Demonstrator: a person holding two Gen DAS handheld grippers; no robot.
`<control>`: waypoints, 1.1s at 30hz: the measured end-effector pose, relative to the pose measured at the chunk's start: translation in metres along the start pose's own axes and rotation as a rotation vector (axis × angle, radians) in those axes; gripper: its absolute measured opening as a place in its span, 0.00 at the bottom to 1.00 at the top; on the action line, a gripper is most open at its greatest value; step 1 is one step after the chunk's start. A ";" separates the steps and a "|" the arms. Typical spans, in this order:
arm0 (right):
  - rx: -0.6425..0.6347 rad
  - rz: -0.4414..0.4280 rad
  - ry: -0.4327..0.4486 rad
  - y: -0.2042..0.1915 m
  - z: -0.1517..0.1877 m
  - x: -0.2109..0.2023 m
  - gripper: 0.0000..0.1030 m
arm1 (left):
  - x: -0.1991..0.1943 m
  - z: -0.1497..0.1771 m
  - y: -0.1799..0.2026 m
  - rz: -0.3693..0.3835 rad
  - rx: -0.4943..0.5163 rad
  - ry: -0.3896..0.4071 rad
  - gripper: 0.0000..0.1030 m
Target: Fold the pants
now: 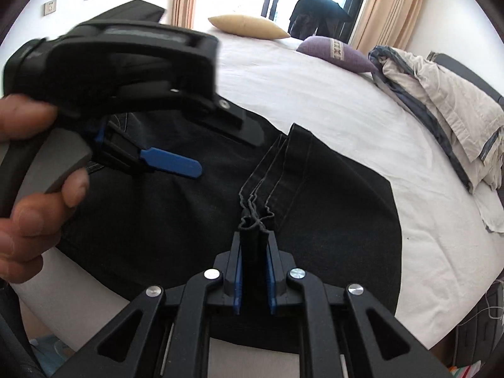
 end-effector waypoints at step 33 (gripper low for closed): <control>-0.393 -0.058 0.114 -0.117 0.029 -0.041 0.14 | -0.024 0.008 -0.020 -0.109 0.067 -0.065 0.09</control>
Point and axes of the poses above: each gripper's, at about its wrist camera, not at the fingertips, and x roughly the way its jaws point, y to its right, z to its underside, the point moved 2 cm from there along x, roughly the way its jaws point, and after that the axes turned 14 degrees about x, right-handed, at the moved point
